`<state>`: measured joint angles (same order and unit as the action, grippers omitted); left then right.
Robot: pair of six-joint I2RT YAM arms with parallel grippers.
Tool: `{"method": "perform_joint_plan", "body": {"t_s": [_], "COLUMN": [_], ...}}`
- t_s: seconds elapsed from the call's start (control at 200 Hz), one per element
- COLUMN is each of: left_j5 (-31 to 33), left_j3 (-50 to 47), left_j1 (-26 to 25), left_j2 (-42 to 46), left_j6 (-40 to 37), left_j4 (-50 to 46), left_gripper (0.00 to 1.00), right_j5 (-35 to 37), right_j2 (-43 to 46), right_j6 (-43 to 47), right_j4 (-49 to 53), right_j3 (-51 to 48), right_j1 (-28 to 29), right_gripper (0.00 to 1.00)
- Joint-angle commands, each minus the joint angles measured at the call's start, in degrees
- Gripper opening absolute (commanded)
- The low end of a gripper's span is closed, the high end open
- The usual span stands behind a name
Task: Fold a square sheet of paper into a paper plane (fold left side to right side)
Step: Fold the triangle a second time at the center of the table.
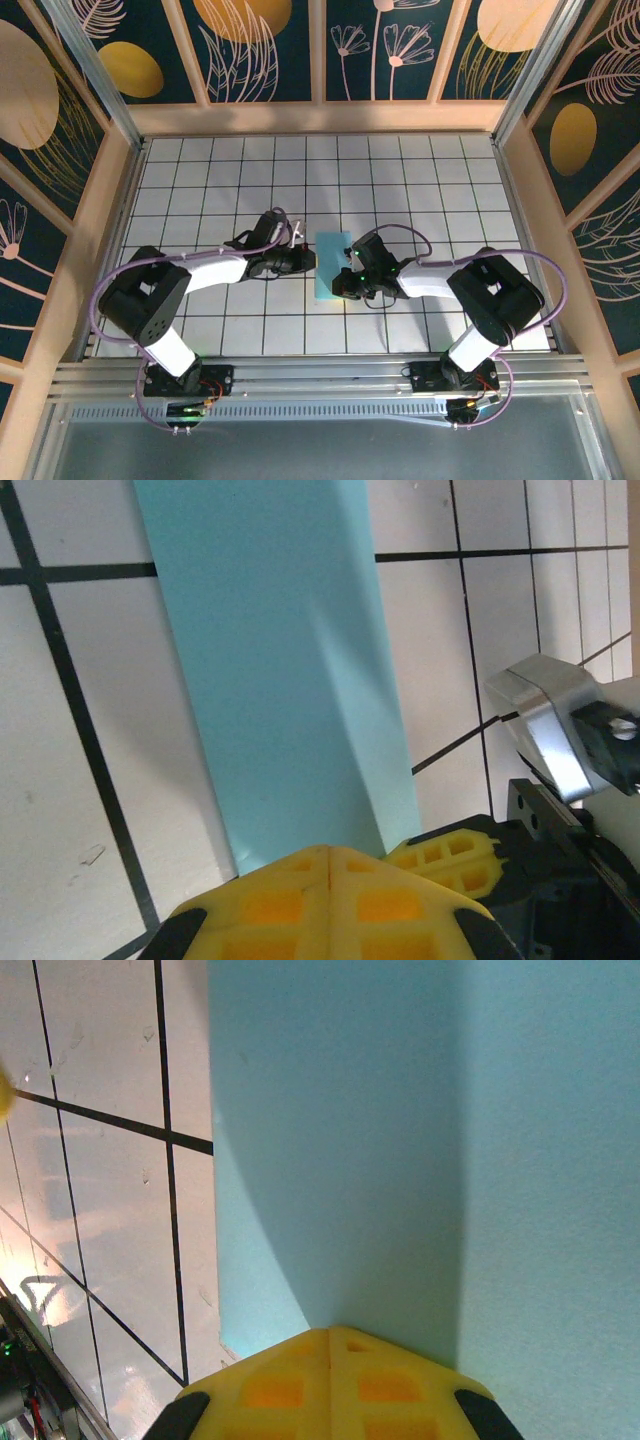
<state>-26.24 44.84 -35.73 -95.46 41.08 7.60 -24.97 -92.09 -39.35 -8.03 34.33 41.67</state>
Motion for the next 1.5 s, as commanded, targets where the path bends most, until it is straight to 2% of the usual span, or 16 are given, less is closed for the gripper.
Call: {"method": "perform_joint_plan", "body": {"t_s": [0.0,0.551,0.746,0.941,1.151,1.296,1.491], "left_j5": [-1.3,0.7,3.6,4.0,4.2,4.1,4.1], "left_j3": [2.6,4.7,5.6,4.7,4.4,4.0,4.0], "left_j1": [-0.5,-0.7,-0.6,-0.7,-0.9,-1.1,-1.4], "left_j2": [-3.9,-10.6,-11.7,-12.1,-11.6,-11.3,-11.4], "left_j6": [0.9,-1.8,-3.2,-2.9,-2.0,-0.9,-0.7], "left_j4": [1.5,-1.6,-5.9,-5.7,-5.4,-4.8,-4.6], "left_gripper": [0.00,0.00,0.00,0.00,0.00,0.00,0.00], "right_j5": [2.0,1.6,-0.1,-3.5,-5.6,-7.0,-9.0], "right_j2": [-2.6,-3.2,-1.4,4.8,11.4,12.3,11.4], "right_j6": [0.9,1.7,1.7,1.6,3.3,3.8,1.5], "right_j4": [7.0,7.5,6.4,5.2,8.9,10.7,7.5], "right_j3": [-1.5,-0.6,0.7,2.0,-1.5,-4.7,-7.4], "right_j1": [0.7,0.6,0.4,-2.5,-9.3,-10.0,-10.0], "right_gripper": [0.00,0.00,0.00,0.19,0.35,0.42,0.42]}}
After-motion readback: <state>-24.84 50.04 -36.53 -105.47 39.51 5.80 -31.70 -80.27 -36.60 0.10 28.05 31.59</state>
